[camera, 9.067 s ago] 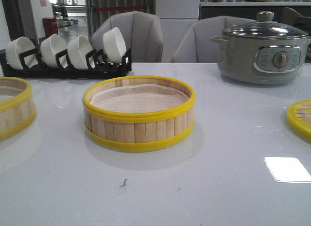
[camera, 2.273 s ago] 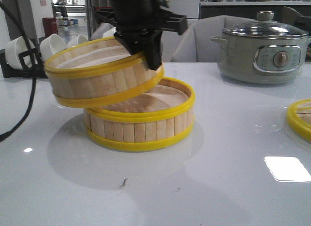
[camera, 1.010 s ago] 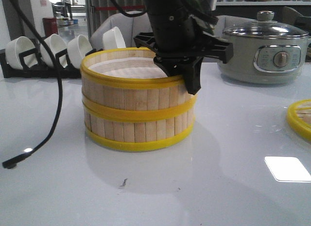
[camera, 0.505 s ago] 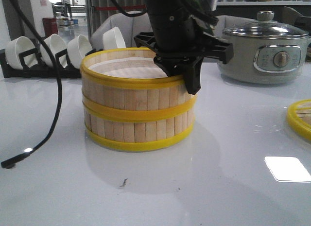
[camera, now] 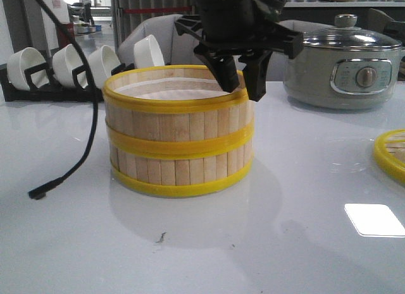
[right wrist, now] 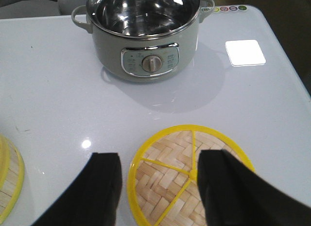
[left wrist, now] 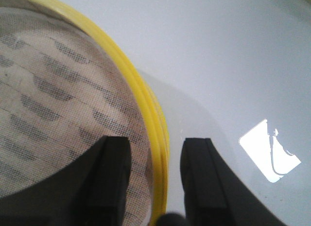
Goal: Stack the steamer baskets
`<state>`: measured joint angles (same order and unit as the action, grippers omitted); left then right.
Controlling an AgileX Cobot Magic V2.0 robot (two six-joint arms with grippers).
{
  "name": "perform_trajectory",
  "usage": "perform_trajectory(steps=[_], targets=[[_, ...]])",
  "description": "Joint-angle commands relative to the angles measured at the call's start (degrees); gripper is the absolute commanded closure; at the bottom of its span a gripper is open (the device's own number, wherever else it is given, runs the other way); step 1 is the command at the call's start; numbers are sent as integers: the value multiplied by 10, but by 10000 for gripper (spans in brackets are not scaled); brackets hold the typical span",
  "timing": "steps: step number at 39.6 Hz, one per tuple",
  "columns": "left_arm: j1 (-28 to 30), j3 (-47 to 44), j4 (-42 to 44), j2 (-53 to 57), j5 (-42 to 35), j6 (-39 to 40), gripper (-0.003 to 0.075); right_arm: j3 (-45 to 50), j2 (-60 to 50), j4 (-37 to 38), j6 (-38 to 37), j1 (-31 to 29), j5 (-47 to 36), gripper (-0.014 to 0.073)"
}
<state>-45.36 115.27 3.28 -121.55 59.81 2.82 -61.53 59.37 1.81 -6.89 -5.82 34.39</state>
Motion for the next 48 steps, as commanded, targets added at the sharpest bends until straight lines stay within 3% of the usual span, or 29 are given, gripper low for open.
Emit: perform_trajectory(steps=[1, 14, 17, 23, 30, 39, 48], targets=[[-2, 38, 3, 40, -5, 2, 380, -21, -7, -7, 0, 0, -39, 129], [10, 113, 20, 65, -2, 18, 397, -21, -7, -7, 0, 0, -37, 129], [23, 129, 19, 81, -3, 18, 443, -21, -7, -7, 0, 0, -37, 129], [66, 140, 19, 131, -9, 18, 639, -21, -7, -7, 0, 0, -35, 129], [158, 136, 19, 202, 8, 18, 637, -21, -7, -7, 0, 0, -35, 129], [296, 67, 16, 308, 4, 18, 637, -21, -7, -7, 0, 0, -35, 129], [383, -98, 13, 438, -46, 29, 637, -21, -7, -9, 0, 0, -35, 129]])
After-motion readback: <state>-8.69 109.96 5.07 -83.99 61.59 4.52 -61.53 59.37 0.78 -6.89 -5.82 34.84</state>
